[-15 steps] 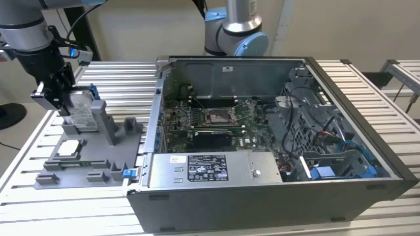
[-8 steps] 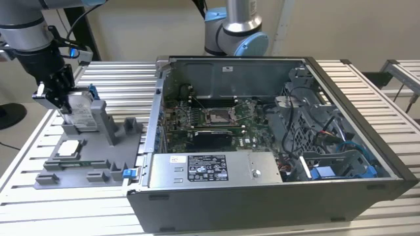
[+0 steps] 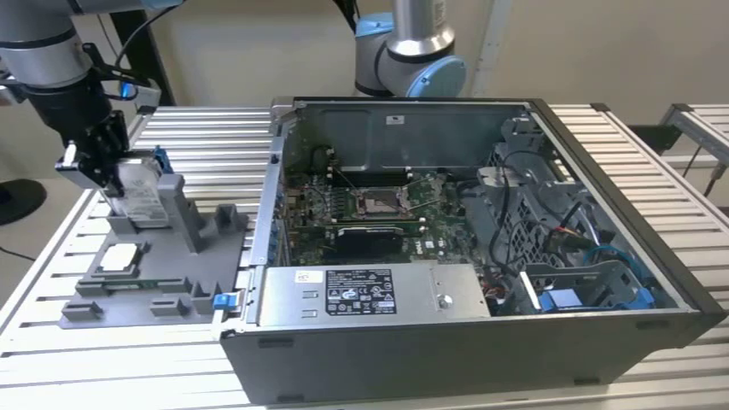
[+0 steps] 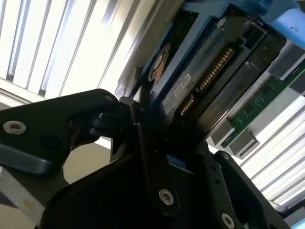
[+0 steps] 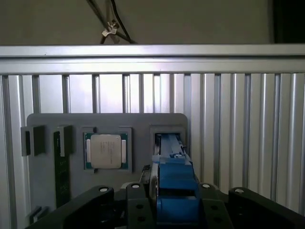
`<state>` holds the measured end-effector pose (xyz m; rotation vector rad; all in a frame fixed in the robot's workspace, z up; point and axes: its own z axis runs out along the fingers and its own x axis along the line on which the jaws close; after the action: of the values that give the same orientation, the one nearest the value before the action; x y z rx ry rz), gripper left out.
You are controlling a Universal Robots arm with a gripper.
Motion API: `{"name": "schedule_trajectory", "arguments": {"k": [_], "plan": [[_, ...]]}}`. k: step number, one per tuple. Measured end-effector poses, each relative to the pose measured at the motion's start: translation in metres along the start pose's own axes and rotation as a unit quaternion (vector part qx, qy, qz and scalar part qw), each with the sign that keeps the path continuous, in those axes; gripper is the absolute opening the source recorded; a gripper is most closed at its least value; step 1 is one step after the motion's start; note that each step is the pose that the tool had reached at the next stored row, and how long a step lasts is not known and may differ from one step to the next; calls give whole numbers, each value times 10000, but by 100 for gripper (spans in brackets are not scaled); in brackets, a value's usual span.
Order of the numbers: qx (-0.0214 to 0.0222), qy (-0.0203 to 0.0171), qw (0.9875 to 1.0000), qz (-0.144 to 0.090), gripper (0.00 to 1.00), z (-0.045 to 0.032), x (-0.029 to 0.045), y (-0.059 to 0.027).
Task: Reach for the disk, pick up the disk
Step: 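Pick up the disk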
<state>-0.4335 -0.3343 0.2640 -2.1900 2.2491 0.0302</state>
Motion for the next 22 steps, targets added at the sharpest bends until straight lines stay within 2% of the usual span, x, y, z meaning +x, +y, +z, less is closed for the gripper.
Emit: {"name": "schedule_trajectory", "arguments": {"k": [2, 22], "plan": [[1, 0, 10000, 0, 0, -70, -1, 1], [0, 0, 10000, 0, 0, -980, -15, 12]]}}
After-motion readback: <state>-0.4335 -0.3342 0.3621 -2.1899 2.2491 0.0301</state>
